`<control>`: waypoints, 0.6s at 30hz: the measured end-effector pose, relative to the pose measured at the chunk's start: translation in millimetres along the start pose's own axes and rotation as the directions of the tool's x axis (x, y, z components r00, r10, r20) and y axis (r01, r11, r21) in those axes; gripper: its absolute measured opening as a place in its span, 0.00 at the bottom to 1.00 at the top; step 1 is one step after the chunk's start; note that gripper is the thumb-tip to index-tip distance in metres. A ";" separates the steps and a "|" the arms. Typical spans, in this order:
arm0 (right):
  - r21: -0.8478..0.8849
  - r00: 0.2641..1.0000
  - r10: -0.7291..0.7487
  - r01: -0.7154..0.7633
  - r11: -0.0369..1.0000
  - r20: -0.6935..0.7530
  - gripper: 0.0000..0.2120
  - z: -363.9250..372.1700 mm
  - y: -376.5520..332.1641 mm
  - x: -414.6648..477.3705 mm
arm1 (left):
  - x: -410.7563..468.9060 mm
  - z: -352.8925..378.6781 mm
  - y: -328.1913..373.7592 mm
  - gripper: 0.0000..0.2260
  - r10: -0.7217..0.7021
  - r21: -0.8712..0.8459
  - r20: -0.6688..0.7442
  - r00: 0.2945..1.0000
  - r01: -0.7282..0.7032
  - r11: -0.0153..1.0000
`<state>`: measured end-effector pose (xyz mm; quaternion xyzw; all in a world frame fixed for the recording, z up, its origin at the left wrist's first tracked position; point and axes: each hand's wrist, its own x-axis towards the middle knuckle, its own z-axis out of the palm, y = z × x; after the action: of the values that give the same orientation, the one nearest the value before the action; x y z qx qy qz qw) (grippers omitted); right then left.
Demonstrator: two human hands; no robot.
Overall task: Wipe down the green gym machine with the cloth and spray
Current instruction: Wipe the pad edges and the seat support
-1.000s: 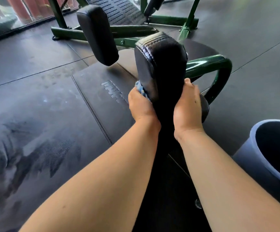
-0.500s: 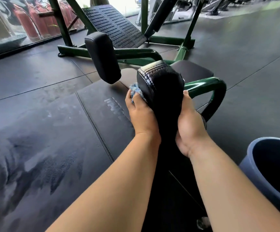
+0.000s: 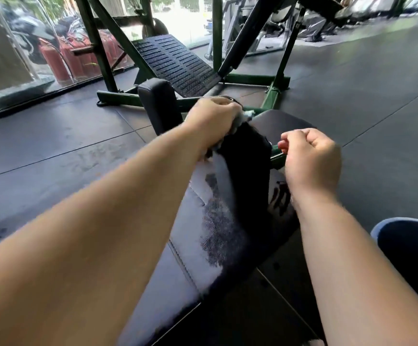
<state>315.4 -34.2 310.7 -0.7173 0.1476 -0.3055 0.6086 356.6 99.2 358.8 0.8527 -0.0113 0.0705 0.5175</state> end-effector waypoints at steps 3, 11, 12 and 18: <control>0.149 0.987 -0.041 0.018 0.989 0.154 0.10 15.1 -3.0 -9.0 | 4.4 -8.5 -7.3 0.09 -0.205 -0.223 0.211 0.956 0.252 0.942; 0.236 0.986 -0.165 0.161 0.958 -0.003 0.11 45.3 4.8 -32.9 | 20.0 -10.9 -29.0 0.08 0.084 -0.292 0.177 0.981 -0.029 0.956; 0.243 0.985 -0.168 0.172 0.955 -0.037 0.12 48.9 7.2 -32.5 | 29.9 -8.5 -33.6 0.09 0.013 -0.322 0.249 0.968 0.070 0.944; 0.341 0.977 -0.170 0.205 0.918 -0.130 0.10 55.0 11.1 -31.8 | 43.2 21.7 -74.7 0.11 0.031 -0.614 0.607 0.794 0.444 0.652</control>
<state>326.6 25.0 287.7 -0.5918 0.0505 -0.4184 0.6871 408.6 117.0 288.9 0.5480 -0.0894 -0.2599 0.7900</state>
